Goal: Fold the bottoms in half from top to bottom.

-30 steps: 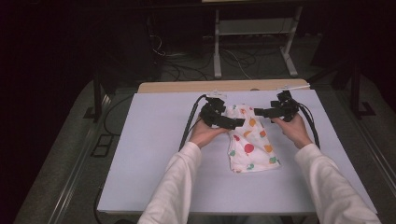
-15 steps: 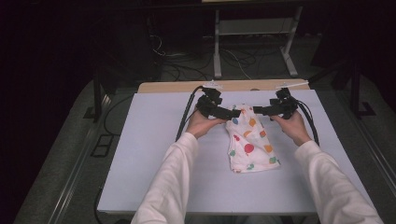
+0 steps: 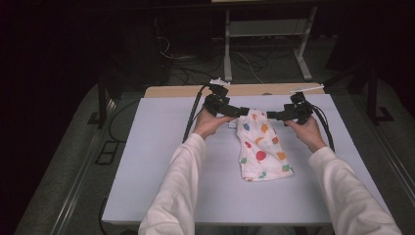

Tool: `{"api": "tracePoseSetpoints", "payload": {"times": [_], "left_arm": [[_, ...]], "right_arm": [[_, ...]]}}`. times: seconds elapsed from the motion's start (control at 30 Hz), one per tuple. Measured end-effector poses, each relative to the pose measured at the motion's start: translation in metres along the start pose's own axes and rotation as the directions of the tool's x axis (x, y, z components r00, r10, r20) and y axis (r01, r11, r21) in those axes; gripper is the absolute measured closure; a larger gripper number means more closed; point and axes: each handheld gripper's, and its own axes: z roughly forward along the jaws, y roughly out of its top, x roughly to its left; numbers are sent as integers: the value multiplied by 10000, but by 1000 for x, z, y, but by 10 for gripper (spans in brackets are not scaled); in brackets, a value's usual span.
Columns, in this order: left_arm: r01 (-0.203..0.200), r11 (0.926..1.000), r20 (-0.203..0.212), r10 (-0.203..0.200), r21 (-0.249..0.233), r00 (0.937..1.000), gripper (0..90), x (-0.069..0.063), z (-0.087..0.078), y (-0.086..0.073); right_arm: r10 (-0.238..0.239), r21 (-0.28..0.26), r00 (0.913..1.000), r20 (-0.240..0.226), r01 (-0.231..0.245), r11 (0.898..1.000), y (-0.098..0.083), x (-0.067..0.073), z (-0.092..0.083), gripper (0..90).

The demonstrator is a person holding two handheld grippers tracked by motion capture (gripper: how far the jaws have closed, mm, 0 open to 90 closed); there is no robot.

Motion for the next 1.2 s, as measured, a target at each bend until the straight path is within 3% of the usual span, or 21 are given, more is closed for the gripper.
{"api": "tracePoseSetpoints", "payload": {"times": [0.23,0.33,0.47,0.77,1.1,1.2], "left_arm": [[138,9999,-162,-139,-55,9998,0,12,0,0],[475,9988,-297,-477,-74,9984,0,23,2,-4],[766,9970,-497,-768,-62,9958,0,29,5,-7],[1062,9941,-328,-1055,223,9939,0,33,22,-15],[1802,9818,-313,-1786,594,9834,12,44,36,-27],[2107,9750,-250,-2094,707,9775,36,49,40,-34]], "right_arm": [[26,143,10000,43,-26,9999,-2,-3,4,0],[40,225,9999,145,-43,9997,-3,-3,6,0],[103,338,9997,223,-111,9994,-3,-4,7,0],[386,492,9985,383,-405,9980,-4,-6,11,0],[706,689,9966,432,-734,9949,-8,-14,17,0],[718,813,9967,384,-747,9939,-9,-14,21,23]]}}
